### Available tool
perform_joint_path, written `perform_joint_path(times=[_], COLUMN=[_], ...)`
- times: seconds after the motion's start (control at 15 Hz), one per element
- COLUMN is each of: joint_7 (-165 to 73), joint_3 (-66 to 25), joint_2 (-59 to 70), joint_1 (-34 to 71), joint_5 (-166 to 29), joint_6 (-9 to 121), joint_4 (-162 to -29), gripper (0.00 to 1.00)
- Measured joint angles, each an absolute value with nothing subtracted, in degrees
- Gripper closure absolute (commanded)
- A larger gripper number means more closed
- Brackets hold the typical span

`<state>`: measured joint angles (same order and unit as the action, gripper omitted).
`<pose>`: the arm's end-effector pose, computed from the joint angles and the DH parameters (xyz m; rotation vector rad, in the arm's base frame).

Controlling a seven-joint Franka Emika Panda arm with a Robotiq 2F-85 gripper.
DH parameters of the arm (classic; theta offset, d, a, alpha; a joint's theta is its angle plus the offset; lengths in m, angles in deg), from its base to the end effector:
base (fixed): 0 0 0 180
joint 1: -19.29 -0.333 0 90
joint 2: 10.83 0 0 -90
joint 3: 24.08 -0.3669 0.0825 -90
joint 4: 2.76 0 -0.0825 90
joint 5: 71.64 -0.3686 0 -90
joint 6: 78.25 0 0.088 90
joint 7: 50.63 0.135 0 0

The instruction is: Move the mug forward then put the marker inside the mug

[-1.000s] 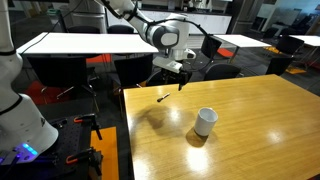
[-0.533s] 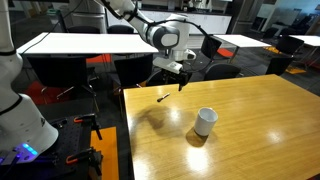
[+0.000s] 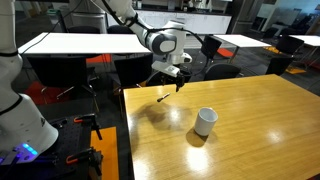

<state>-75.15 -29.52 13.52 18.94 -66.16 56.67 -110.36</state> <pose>0.6482 0.0576 0.3190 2.9697 0.8947 0.0759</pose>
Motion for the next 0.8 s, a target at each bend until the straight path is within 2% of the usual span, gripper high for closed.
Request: perform_joint_path(times=[0.8], joint_7=[-70.2], joint_3=[-31.3], joint_2=[17.2], joint_1=[16.6], joint_5=[-67.1], joint_6=[56.8], joint_4=[-108.2], gripper=[0.0])
